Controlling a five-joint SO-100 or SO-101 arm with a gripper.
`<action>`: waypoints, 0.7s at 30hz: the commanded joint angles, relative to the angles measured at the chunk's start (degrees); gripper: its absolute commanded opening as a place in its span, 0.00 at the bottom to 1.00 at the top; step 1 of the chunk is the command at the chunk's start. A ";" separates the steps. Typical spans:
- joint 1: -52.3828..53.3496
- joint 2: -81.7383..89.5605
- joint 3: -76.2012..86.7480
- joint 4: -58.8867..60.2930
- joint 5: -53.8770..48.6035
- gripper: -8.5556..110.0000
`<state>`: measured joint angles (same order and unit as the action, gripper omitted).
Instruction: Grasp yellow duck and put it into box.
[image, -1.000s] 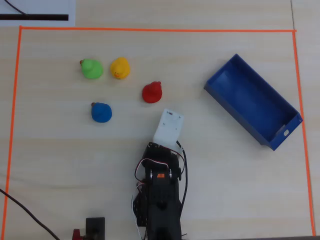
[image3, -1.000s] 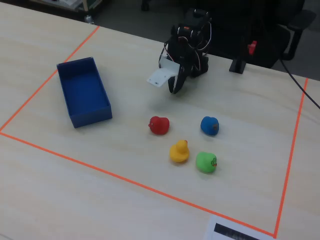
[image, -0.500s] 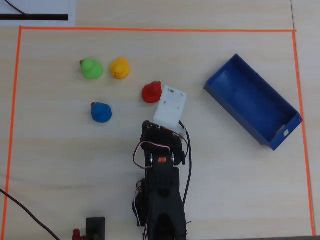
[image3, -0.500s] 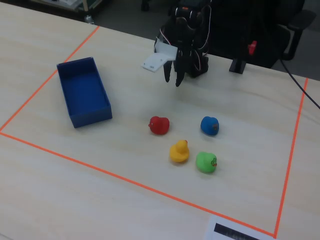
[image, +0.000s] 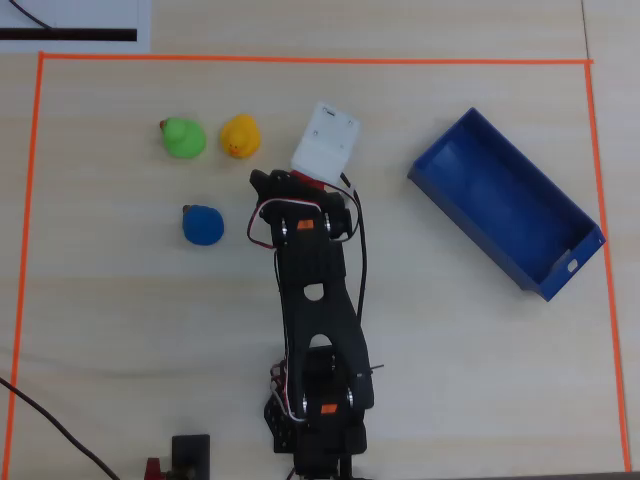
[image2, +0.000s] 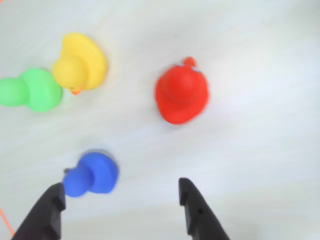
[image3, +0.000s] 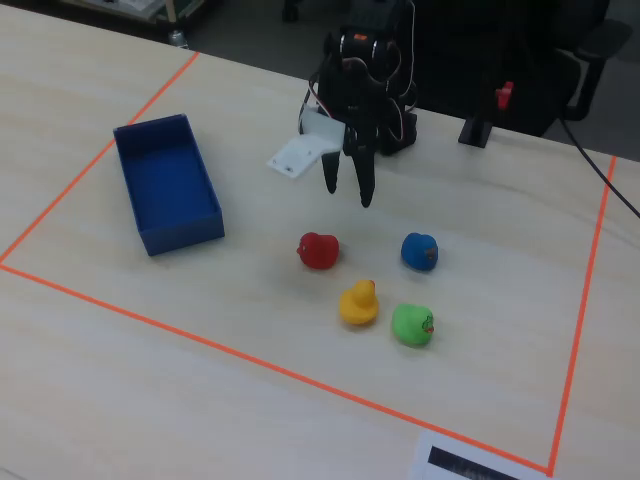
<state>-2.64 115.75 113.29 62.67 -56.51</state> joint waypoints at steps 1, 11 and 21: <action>-2.90 -6.24 -6.42 -1.67 2.11 0.34; -6.50 -23.03 -20.04 -3.87 7.03 0.34; -9.49 -32.08 -26.54 -6.15 9.76 0.34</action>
<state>-11.34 84.11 90.79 57.92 -47.20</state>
